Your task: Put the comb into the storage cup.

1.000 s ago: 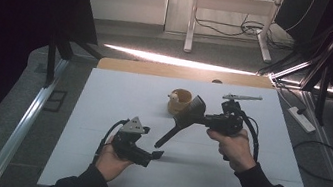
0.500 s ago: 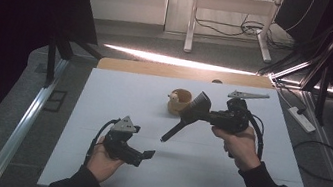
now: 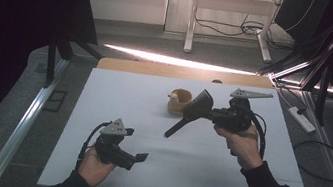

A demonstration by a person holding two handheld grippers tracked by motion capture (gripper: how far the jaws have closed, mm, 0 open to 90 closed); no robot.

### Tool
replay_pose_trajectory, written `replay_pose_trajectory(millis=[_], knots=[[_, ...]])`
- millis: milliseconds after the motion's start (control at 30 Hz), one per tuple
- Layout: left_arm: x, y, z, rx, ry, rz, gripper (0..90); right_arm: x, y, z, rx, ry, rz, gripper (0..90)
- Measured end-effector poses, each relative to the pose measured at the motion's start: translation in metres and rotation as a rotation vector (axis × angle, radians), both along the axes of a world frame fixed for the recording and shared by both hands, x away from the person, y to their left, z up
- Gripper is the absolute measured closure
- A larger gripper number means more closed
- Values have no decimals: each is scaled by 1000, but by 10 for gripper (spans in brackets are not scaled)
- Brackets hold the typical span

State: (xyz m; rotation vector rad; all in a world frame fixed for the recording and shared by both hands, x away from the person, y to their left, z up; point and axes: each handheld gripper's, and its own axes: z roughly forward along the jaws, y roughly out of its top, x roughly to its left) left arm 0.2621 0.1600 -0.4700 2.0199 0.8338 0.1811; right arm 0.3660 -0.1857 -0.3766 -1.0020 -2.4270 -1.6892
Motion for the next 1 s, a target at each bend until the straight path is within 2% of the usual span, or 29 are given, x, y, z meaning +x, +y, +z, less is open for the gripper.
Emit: replay_pose_trajectory(millis=[133, 400, 533, 733, 1000], knots=[[-3, 4, 0, -13, -1, 9, 0, 2, -2, 2, 2, -2, -8, 838], [-10, 12, -1, -12, 9, 19, 0, 5, -4, 5, -6, -12, -21, 838], [-15, 19, -1, -17, 10, 37, 0, 9, -4, 5, -4, -10, -26, 838], [-24, 32, -2, -27, 16, 63, 0, 13, -4, 7, -19, -29, -39, 838], [-33, 44, -5, -32, 36, 83, 0, 22, -5, 10, -19, -32, -68, 838]])
